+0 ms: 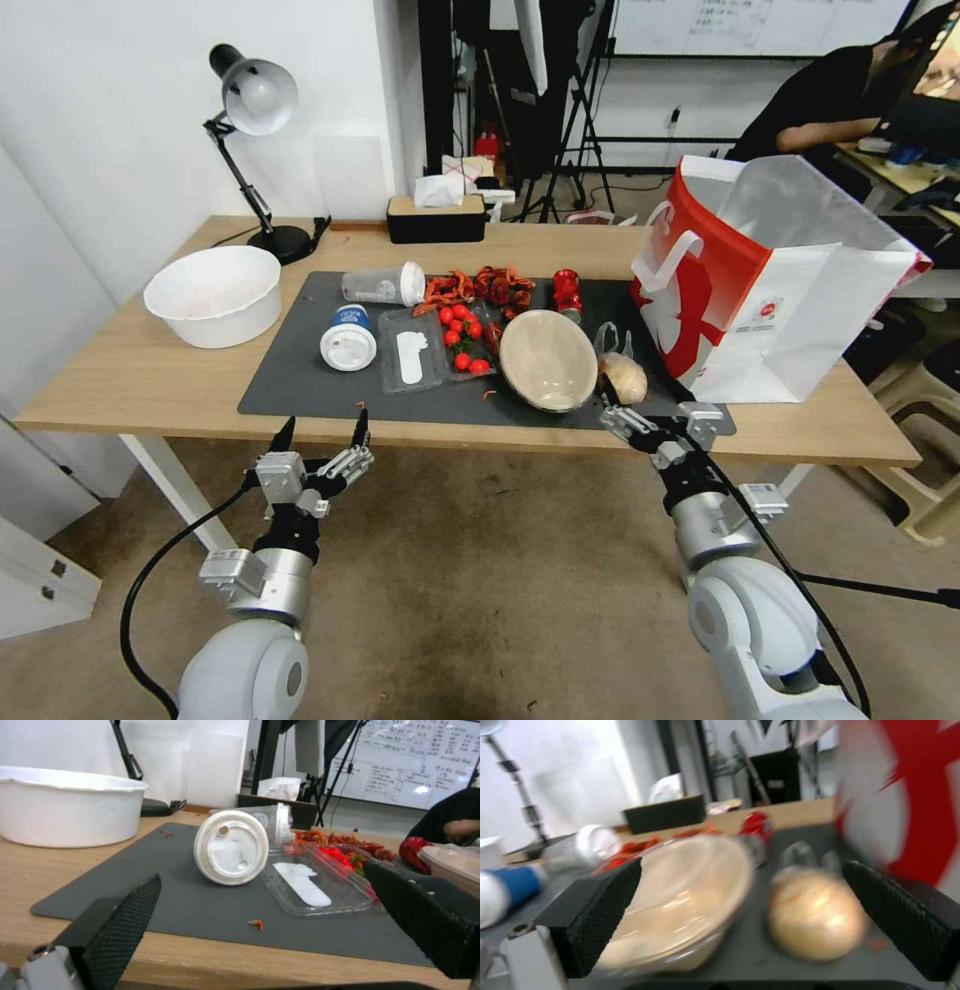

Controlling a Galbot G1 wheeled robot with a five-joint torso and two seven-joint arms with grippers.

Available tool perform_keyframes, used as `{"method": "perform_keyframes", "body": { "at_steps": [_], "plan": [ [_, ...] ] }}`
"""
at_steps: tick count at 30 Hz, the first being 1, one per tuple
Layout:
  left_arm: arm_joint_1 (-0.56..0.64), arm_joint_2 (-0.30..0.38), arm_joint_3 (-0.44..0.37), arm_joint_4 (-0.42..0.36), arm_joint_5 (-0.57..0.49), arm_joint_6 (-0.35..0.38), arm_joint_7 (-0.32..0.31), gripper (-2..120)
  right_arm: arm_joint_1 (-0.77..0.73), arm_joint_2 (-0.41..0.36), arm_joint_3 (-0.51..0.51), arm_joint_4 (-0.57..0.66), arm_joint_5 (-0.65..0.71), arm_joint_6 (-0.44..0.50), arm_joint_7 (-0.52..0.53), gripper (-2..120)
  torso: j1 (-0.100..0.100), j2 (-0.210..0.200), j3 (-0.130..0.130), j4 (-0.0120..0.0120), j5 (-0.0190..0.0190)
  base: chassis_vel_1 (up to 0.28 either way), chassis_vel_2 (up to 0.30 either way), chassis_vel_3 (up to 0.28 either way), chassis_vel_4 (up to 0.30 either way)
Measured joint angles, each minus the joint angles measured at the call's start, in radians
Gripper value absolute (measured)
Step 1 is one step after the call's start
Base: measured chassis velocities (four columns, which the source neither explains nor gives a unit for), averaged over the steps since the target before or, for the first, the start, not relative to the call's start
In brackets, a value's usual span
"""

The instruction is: Pick up the trash from the table and place it into the takeout bag.

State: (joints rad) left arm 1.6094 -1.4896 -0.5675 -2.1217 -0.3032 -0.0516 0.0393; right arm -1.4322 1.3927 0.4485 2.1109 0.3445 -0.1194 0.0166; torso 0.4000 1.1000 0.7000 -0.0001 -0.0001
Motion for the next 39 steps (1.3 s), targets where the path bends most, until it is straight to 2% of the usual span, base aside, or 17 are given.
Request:
{"method": "perform_keyframes", "body": {
  "at_steps": [5, 9, 23, 29, 32, 34, 37, 38, 39],
  "plan": [
    [-0.001, -0.005, -0.004, 0.009, 0.002, -0.007, 0.0, 100, -0.026, 0.034, -0.112, 0.0, 0.051, -0.011, 0.024, 100, 0.0, 0.0, 0.0, 0.0001, 0.0, 0.0, 0.0, 0.0, 0.0],
    [-0.002, -0.004, -0.008, 0.014, 0.003, -0.011, 0.001, 100, -0.04, 0.059, -0.154, -0.002, 0.103, -0.014, 0.039, 100, 0.0, 0.0, 0.0, 0.0001, -0.0001, 0.0, 0.0, 0.0, 0.0],
    [-0.009, -0.002, -0.003, 0.034, 0.009, -0.026, 0.004, 100, -0.008, 0.08, -0.136, -0.012, 0.386, -0.032, 0.134, 100, 0.0, 0.0, 0.0, 0.0, 0.0002, 0.0, 0.0, 0.0, 0.0],
    [-0.008, 0.001, -0.006, 0.035, 0.01, -0.027, 0.005, 100, 0.007, 0.085, -0.133, -0.013, 0.418, -0.044, 0.153, 99, 0.0, 0.0, 0.0, 0.0001, 0.0001, 0.0, 0.0, 0.0, 0.0],
    [-0.008, 0.002, -0.006, 0.035, 0.011, -0.027, 0.005, 100, 0.012, 0.087, -0.133, -0.016, 0.425, -0.046, 0.16, 92, 0.0, 0.0, 0.0, 0.0, 0.0002, 0.0, 0.0, 0.0, 0.0],
    [-0.008, 0.002, -0.006, 0.036, 0.011, -0.03, 0.006, 100, 0.016, 0.092, -0.134, -0.018, 0.437, -0.051, 0.17, 81, 0.0, 0.0, 0.0, 0.0001, 0.0001, 0.0, 0.0, 0.0, 0.0],
    [-0.007, 0.002, -0.006, 0.037, 0.011, -0.031, 0.006, 100, 0.017, 0.093, -0.134, -0.018, 0.439, -0.052, 0.173, 78, 0.0, 0.0, 0.0, 0.0001, 0.0001, 0.0, 0.0, 0.0, 0.0],
    [-0.007, 0.002, -0.006, 0.038, 0.012, -0.033, 0.006, 100, 0.016, 0.095, -0.136, -0.02, 0.443, -0.054, 0.178, 68, 0.0, 0.0, 0.0, 0.0001, 0.0001, 0.0, 0.0, 0.0, 0.0],
    [-0.007, 0.002, -0.006, 0.038, 0.012, -0.033, 0.006, 100, 0.016, 0.095, -0.136, -0.02, 0.443, -0.054, 0.178, 68, 0.0, 0.0, 0.0, 0.0001, 0.0001, 0.0, 0.0, 0.0, 0.0]
  ]
}}
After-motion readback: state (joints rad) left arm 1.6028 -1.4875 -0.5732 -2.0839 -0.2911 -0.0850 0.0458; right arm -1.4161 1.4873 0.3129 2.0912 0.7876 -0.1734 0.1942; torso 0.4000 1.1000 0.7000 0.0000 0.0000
